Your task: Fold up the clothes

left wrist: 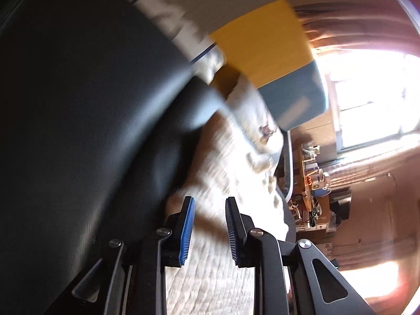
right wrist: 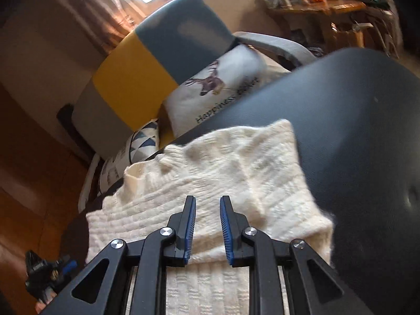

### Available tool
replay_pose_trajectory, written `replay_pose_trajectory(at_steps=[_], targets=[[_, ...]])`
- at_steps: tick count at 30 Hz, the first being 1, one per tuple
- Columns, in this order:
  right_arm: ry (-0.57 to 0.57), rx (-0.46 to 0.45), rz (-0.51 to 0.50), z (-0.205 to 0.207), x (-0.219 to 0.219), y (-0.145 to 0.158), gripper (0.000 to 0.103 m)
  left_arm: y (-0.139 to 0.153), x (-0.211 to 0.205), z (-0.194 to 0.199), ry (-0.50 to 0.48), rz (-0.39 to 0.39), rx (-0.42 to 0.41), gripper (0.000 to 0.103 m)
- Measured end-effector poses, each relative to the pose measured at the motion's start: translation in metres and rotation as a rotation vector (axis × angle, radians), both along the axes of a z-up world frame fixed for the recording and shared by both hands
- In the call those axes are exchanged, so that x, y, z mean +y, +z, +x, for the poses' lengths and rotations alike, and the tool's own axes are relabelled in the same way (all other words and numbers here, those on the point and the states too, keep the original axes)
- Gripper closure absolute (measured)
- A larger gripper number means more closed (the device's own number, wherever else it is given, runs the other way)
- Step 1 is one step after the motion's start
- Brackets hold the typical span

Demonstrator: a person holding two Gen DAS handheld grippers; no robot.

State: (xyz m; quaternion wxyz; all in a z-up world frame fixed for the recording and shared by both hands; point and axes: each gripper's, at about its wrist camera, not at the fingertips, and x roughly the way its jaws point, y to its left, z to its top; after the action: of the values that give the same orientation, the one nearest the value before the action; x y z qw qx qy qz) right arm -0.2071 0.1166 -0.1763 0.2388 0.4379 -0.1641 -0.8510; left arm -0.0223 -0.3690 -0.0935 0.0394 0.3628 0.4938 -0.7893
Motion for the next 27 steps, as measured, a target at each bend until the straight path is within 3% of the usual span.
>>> replay_pose_trajectory(at_steps=[3, 6, 8, 10, 14, 18, 21, 24, 25, 27], targets=[[0.103, 0.005, 0.087, -0.003, -0.035, 0.002, 0.083, 0.01, -0.001, -0.03, -0.019, -0.066, -0.003, 0.079], [0.154, -0.003, 0.146, -0.005, -0.054, -0.004, 0.084, 0.001, -0.015, -0.062, 0.02, -0.112, -0.095, 0.076], [0.168, -0.017, 0.165, -0.007, -0.058, -0.011, 0.084, -0.013, -0.031, -0.078, 0.012, -0.049, -0.11, 0.067], [0.173, -0.046, 0.164, -0.012, -0.06, -0.018, 0.083, -0.028, -0.046, -0.094, -0.011, 0.015, -0.118, 0.064], [0.215, -0.074, 0.131, -0.018, -0.063, -0.027, 0.083, -0.043, -0.059, -0.112, -0.075, -0.008, -0.116, 0.063], [0.216, -0.09, 0.159, -0.02, -0.066, -0.043, 0.084, -0.057, -0.058, -0.128, -0.149, 0.044, -0.081, 0.063], [0.206, -0.091, 0.129, -0.021, -0.062, -0.047, 0.084, -0.06, -0.049, -0.136, -0.203, 0.009, -0.049, 0.063], [0.204, -0.102, 0.118, -0.024, -0.06, -0.047, 0.084, -0.05, -0.033, -0.148, -0.231, -0.049, -0.033, 0.084], [0.204, -0.096, 0.133, -0.024, -0.061, -0.046, 0.084, -0.042, -0.027, -0.15, -0.234, -0.086, -0.013, 0.087], [0.206, -0.075, 0.17, -0.021, -0.064, -0.047, 0.084, -0.016, -0.01, -0.144, -0.241, -0.233, 0.052, 0.087]])
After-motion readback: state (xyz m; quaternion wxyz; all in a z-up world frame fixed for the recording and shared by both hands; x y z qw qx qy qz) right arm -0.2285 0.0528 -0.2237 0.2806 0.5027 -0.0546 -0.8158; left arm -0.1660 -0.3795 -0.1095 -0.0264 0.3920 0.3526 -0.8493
